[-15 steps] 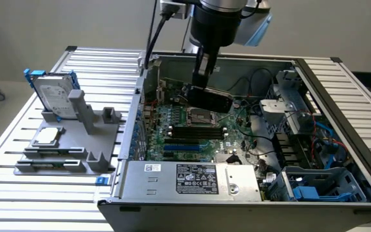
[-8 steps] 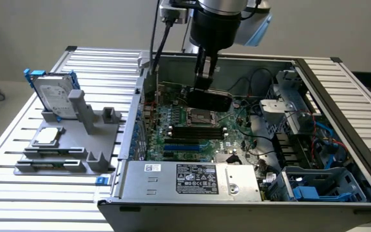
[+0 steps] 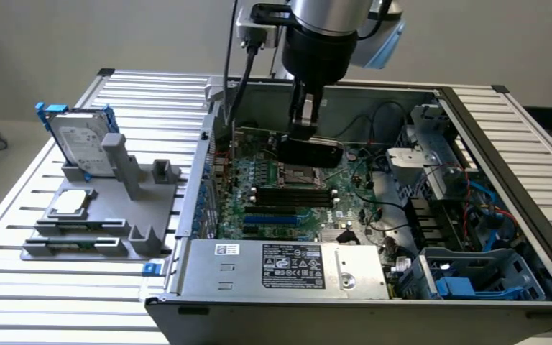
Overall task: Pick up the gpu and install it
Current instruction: 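Insert the gpu into the slot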
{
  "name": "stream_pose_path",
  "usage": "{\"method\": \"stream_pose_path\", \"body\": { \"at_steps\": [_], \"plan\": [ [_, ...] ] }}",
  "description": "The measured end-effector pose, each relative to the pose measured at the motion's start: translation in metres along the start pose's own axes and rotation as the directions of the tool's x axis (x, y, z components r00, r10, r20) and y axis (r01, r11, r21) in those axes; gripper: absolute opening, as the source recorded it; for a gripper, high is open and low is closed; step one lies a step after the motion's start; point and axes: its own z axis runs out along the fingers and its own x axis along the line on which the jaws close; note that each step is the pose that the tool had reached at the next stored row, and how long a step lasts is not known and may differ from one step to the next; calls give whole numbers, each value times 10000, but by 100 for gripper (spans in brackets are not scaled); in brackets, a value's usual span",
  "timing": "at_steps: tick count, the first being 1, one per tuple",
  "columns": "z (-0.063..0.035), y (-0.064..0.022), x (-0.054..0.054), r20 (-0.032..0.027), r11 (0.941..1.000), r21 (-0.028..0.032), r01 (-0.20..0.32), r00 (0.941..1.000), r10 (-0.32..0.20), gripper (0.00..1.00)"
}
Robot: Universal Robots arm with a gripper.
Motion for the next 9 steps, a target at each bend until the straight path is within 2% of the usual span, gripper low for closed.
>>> {"method": "stream_pose_path", "body": {
  "at_steps": [5,9],
  "plan": [
    [19,-1,35,-32,9989,-43,476,9989,-476,26],
    [28,-7,105,-48,9976,-62,693,9976,-694,26]
  ]
}}
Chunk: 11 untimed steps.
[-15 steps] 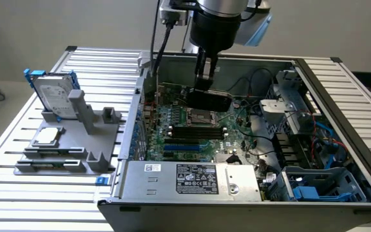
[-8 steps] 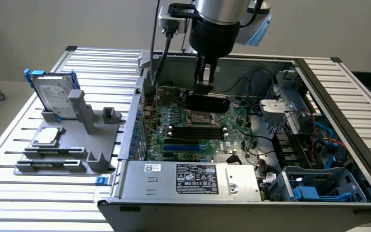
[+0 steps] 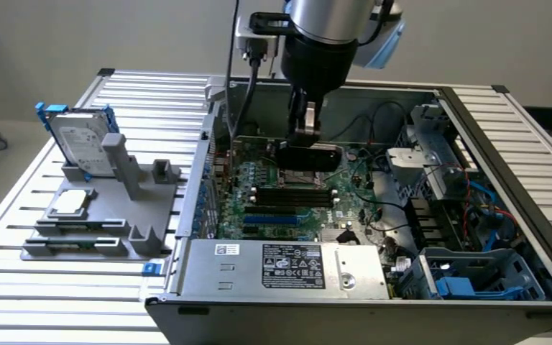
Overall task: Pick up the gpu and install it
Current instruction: 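Insert the gpu into the slot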
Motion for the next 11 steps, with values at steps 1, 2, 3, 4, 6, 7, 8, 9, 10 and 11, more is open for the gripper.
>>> {"method": "stream_pose_path", "body": {
  "at_steps": [1,2,3,4,6,7,8,9,10,11],
  "plan": [
    [0,0,24,-3,10000,-2,20,10000,-20,26],
    [0,1,52,-4,10000,-5,43,10000,-43,26],
    [0,2,75,-6,10000,-8,81,10000,-81,26],
    [-1,2,100,-11,9999,-12,114,9999,-114,26],
    [11,0,153,-12,9999,-37,138,9999,-138,26],
    [22,-1,174,-13,9999,-59,145,9999,-145,26],
    [33,-2,196,-13,9999,-79,147,9999,-147,26],
    [47,-1,214,-12,9999,-81,147,9999,-147,26],
    [62,-1,230,-14,9999,-85,147,9999,-147,26],
    [79,-1,245,-11,9999,-86,148,9999,-149,26]
  ]
}}
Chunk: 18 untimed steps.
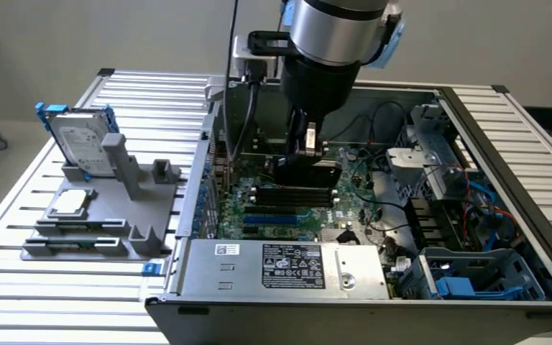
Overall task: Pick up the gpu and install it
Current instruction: 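Insert the gpu into the slot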
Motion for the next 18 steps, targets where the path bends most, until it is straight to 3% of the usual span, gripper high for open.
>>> {"method": "stream_pose_path", "body": {
  "at_steps": [4,11,16,18],
  "plan": [
    [68,-6,65,-7,10000,-39,65,10000,-65,26],
    [144,17,75,-26,9999,-43,91,10000,-91,26],
    [238,144,82,-45,10000,9,93,9999,-93,26],
    [266,167,84,-67,9999,69,95,9999,-95,26]
  ]
}}
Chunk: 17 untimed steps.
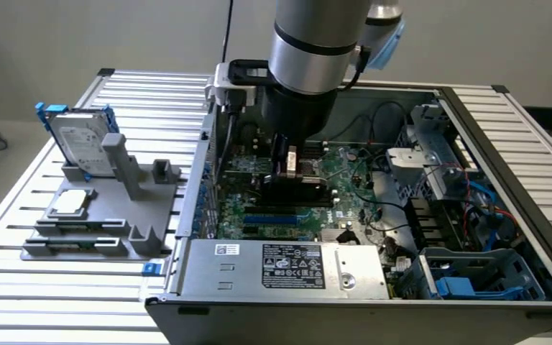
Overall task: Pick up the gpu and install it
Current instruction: 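Insert the gpu into the slot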
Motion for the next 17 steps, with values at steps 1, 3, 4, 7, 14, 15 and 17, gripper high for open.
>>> {"method": "stream_pose_path", "body": {
  "at_steps": [1,3,4,7,14,15,17],
  "plan": [
    [13,-1,1,-8,10000,32,2,10000,-2,26],
    [21,-3,2,-41,10000,55,3,10000,-2,26],
    [22,-2,2,-76,10000,55,-2,10000,2,26],
    [57,-5,5,-135,10000,68,-6,9999,7,26],
    [124,-12,9,-160,10000,92,-6,9999,7,26],
    [126,-12,9,-160,10000,93,-6,9999,8,26],
    [149,-13,11,-160,10000,93,-7,9999,8,26]
  ]
}}
